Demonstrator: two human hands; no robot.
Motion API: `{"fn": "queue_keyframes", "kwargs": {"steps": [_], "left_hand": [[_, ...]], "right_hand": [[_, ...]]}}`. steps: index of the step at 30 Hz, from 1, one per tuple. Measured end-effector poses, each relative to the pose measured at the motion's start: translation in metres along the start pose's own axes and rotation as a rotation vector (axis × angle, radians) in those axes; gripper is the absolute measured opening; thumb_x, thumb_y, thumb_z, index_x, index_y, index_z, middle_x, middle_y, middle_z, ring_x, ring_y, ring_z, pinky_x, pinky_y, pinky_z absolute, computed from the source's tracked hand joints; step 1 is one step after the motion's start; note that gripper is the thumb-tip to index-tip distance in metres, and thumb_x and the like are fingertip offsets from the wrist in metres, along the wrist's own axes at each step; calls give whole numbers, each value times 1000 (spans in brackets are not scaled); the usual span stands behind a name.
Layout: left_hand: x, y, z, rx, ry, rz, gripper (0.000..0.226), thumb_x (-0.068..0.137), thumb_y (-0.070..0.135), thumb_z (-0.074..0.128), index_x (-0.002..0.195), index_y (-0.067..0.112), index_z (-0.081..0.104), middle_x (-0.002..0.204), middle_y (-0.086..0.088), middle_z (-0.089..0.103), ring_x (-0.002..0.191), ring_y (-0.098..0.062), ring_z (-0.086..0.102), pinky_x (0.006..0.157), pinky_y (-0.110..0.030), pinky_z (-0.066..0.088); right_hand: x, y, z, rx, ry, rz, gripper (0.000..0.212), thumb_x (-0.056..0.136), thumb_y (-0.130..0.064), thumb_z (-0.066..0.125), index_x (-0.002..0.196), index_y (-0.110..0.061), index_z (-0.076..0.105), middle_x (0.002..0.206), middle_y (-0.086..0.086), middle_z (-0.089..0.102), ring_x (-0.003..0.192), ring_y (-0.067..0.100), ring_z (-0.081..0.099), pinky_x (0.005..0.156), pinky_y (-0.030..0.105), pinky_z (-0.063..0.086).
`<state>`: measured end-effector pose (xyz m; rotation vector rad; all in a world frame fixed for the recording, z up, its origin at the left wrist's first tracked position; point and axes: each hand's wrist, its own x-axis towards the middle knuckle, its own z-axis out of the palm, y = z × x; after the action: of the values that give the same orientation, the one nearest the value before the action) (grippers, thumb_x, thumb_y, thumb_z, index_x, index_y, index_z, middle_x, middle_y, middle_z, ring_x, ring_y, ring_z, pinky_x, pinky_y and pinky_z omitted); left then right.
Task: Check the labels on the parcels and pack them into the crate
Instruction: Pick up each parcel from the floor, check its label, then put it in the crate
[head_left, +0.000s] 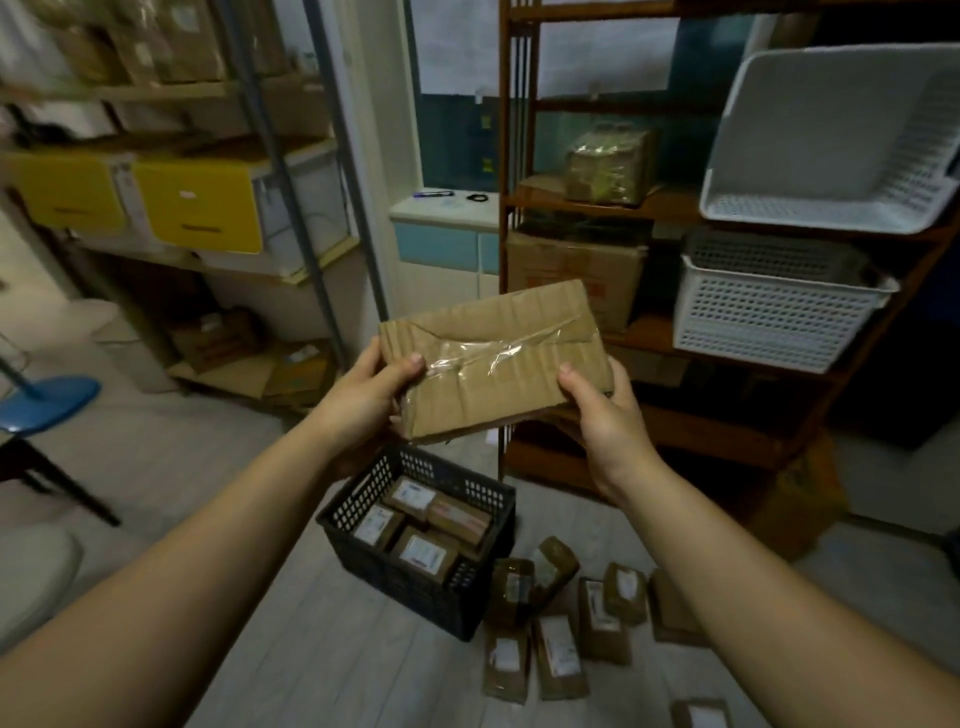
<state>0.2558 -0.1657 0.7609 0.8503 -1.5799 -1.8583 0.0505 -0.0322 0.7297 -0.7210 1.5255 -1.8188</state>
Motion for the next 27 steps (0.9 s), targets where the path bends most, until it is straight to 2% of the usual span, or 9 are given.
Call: {"fn": "queue_keyframes", "kwargs": {"steps": [2,5,8,10,14,17,19,23,27], "left_hand": [[15,-7,-22,19,41,-25,41,88,35,59,126,41,47,108,-2,69,88,-19,71,68,-39,56],[41,-15,-46,74,86,-49,40,89,40,56,126,44,44,104,4,71,87,-17,71,61,-34,56],[69,-17,-72,50,160,-71,76,71,48,70,135,42,30,115,-5,62,84,-19,71,60,-34,57],[88,-18,-90,61,176,-85,94,55,50,77,135,44,28,120,-8,57,88,-22,71,64,-33,57],[129,-22,-123,139,181,-123,72,74,46,70,135,42,33,117,-4,61,87,-19,70,60,-27,55],[160,-28,-145,206,135,-149,61,80,51,59,134,48,33,105,8,69,83,-10,70,55,-19,53],[180,-32,-157,251,119,-146,52,86,51,53,133,51,33,103,13,69,84,-8,69,58,-20,52],[221,-46,-187,325,46,-104,42,91,39,53,130,48,39,113,9,64,95,-10,66,72,-31,56],[261,-66,-226,387,-125,-111,56,84,22,65,132,37,41,115,6,63,99,-13,65,83,-32,55]], "right_hand": [[13,15,14,-68,-30,15,47,72,-47,70,112,-47,46,113,-13,59,107,12,58,92,38,49],[37,36,36,-126,-77,13,45,81,-40,67,116,-54,42,112,-22,58,103,0,56,82,24,46],[66,56,60,-160,-115,41,37,86,-42,62,111,-58,40,105,-28,56,95,-8,53,71,15,39],[88,69,76,-157,-133,61,37,88,-41,61,118,-52,42,109,-24,56,100,-5,52,75,18,40],[132,88,109,-170,-91,82,56,85,-35,66,134,-35,39,111,-17,56,105,7,54,86,29,44],[156,101,133,-185,-106,53,67,85,-29,66,140,-36,29,109,-24,52,96,-5,51,76,17,41],[166,109,145,-198,-111,31,71,86,-24,65,142,-41,24,113,-26,51,99,-9,51,75,12,39],[178,133,165,-254,-27,27,79,85,-23,66,143,-46,17,119,-25,49,109,-4,49,87,21,42],[185,163,199,-317,113,82,80,84,-27,67,147,-36,18,139,-1,42,124,18,46,104,46,40]]}}
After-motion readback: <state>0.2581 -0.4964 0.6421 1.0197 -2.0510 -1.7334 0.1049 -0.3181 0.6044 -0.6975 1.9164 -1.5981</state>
